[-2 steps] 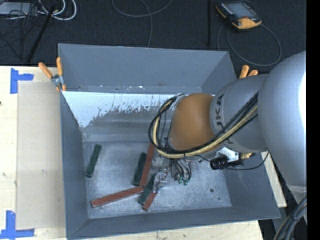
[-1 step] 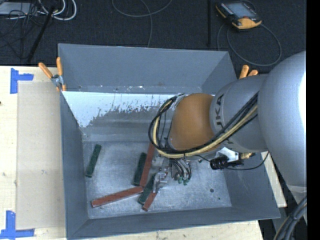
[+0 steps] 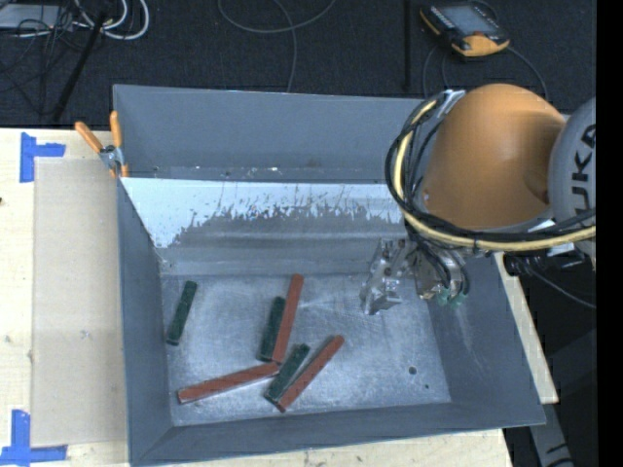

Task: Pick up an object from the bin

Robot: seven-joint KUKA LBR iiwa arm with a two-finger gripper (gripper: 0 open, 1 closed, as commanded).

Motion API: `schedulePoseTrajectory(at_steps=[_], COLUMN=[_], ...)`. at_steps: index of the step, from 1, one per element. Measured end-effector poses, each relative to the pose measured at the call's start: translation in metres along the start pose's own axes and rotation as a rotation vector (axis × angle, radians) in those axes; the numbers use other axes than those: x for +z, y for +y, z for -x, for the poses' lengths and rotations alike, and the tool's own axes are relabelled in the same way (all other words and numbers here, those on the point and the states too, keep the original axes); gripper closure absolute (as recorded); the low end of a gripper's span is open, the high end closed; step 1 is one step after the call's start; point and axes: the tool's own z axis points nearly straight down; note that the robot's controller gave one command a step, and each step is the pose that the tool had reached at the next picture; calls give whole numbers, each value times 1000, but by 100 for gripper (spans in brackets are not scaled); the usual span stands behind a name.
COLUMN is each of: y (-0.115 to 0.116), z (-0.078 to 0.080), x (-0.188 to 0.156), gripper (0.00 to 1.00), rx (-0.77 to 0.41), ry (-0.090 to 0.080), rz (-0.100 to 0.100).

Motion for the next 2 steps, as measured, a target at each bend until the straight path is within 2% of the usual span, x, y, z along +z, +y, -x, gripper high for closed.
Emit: schedulePoseTrajectory(at_steps=[1,2], y=[-6,3], z=[0,-12], x=[-28,102], gripper=[100,0], rx=[0,106], ry=[-9,6], rz=[1,-1])
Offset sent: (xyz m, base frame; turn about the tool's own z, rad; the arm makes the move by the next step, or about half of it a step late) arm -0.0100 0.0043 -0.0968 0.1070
